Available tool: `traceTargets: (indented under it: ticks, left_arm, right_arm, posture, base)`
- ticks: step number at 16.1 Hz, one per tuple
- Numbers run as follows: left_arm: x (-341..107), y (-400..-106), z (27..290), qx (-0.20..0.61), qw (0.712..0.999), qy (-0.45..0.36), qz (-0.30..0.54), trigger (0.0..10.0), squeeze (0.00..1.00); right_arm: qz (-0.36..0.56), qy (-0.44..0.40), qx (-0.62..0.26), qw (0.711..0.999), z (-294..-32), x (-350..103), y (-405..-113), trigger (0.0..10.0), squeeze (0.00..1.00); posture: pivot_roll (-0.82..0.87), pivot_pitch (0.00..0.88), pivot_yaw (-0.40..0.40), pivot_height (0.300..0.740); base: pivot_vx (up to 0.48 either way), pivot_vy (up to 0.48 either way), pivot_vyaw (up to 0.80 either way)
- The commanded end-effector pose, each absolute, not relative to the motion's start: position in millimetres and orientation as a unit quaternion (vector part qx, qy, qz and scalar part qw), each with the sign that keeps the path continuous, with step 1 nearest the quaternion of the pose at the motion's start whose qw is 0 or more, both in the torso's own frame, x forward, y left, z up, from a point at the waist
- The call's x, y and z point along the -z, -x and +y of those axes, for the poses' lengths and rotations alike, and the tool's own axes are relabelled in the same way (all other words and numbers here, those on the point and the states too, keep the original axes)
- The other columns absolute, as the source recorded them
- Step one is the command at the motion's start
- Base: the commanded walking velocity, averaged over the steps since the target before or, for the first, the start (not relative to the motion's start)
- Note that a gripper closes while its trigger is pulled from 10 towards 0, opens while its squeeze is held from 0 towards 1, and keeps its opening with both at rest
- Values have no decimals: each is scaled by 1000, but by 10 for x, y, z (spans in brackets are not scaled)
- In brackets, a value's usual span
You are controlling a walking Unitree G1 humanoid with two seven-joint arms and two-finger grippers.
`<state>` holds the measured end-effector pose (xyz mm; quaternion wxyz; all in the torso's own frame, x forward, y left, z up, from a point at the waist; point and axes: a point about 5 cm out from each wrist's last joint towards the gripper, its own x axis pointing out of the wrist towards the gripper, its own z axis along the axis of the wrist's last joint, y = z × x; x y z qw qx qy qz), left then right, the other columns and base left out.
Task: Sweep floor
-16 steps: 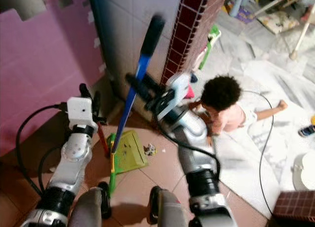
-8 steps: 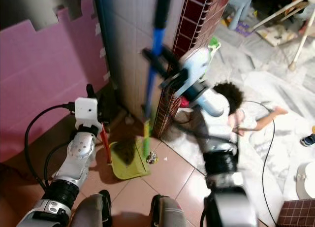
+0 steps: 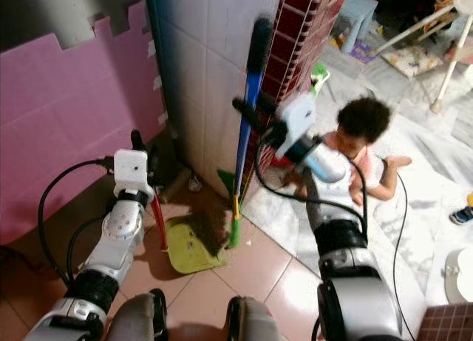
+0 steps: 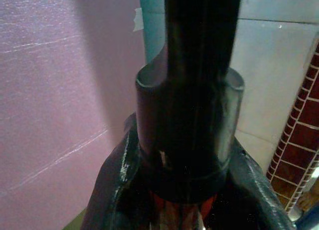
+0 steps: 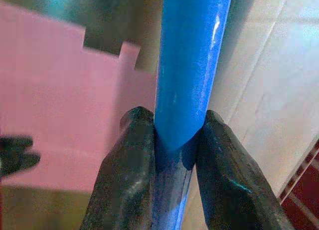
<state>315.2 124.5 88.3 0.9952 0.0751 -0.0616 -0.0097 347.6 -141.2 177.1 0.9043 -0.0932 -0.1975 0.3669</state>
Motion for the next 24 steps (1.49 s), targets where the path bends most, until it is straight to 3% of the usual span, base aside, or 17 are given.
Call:
traceTargets:
  ticks: [1, 6, 7, 10, 17, 20, 24]
  left_arm:
    - [-873, -3133, 1242, 19, 993, -94, -65, 10000, 0]
    - [-865, -3085, 1276, 18, 993, -97, -65, 10000, 0]
    - [-864, -3078, 1286, 17, 993, -97, -65, 10000, 0]
    - [-862, -3078, 1291, 15, 993, -98, -64, 10000, 0]
    - [-849, -3111, 1189, 11, 994, -85, -62, 10000, 0]
    - [-846, -3144, 1140, 17, 995, -79, -59, 10000, 0]
    - [-779, -3129, 1149, 16, 997, -72, -38, 10000, 0]
  right_arm:
    - [-208, 144, -363, 897, -1503, -1817, -3498, 10000, 0]
    - [-166, 133, -367, 905, -1408, -1508, -3477, 10000, 0]
    - [-160, 114, -390, 900, -1232, -1350, -3399, 10000, 0]
    - [-158, 80, -420, 890, -1045, -1228, -3289, 10000, 0]
    - [-154, -145, -448, 869, -610, -1355, -3115, 10000, 0]
    - [-178, -209, -442, 854, -689, -1722, -3170, 10000, 0]
    - [-201, -134, -436, 867, -1037, -1920, -3117, 10000, 0]
  posture:
    - [-94, 103, -68, 740]
    - [-63, 139, -66, 740]
    - [-54, 142, -68, 740]
    - [-56, 136, -79, 740]
    - [-109, 99, -109, 740]
    - [-129, 75, -110, 740]
    - [-137, 46, -98, 740]
  base:
    - [0, 0, 0]
    - [0, 0, 0]
    - [0, 0, 0]
    - [0, 0, 0]
    - [0, 0, 0]
    - [0, 0, 0]
    - [0, 0, 0]
